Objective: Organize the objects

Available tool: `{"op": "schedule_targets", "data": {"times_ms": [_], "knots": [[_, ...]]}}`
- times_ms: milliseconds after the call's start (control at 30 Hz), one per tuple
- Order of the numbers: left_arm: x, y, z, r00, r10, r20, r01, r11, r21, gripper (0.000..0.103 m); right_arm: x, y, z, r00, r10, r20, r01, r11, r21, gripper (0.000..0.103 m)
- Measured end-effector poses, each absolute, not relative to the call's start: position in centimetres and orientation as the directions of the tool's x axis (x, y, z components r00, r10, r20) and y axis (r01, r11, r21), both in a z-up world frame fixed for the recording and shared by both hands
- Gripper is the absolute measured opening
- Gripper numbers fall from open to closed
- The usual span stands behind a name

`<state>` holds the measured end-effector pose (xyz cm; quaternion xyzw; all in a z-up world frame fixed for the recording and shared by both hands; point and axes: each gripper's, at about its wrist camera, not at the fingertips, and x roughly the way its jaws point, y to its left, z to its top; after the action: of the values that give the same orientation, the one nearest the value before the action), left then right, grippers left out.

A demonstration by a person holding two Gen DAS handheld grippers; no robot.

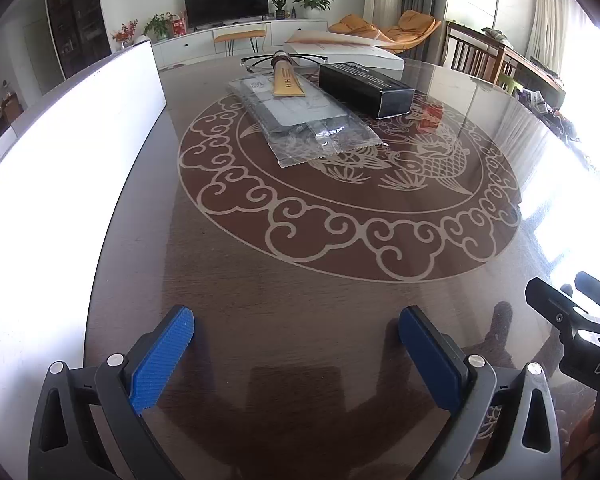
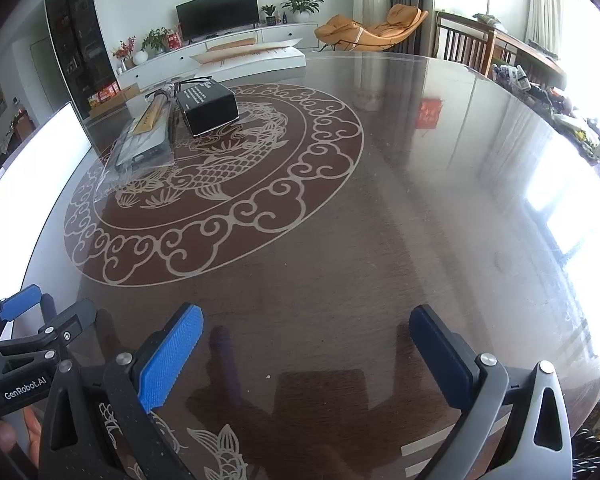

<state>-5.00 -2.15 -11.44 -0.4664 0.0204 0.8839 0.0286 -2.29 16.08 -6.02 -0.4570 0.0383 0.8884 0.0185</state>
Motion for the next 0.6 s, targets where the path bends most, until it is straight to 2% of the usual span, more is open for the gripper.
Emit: {"op": "schedule_targets", "data": {"times_ms": [600], "knots": [[-5.04, -2.16, -11.46, -0.563, 0.032, -0.826, -0.07, -0.997, 0.01, 0.103, -2.31, 15.33, -6.52, -0.564, 0.04, -0.825, -0.057, -0.998, -0.009, 0.103]]}}
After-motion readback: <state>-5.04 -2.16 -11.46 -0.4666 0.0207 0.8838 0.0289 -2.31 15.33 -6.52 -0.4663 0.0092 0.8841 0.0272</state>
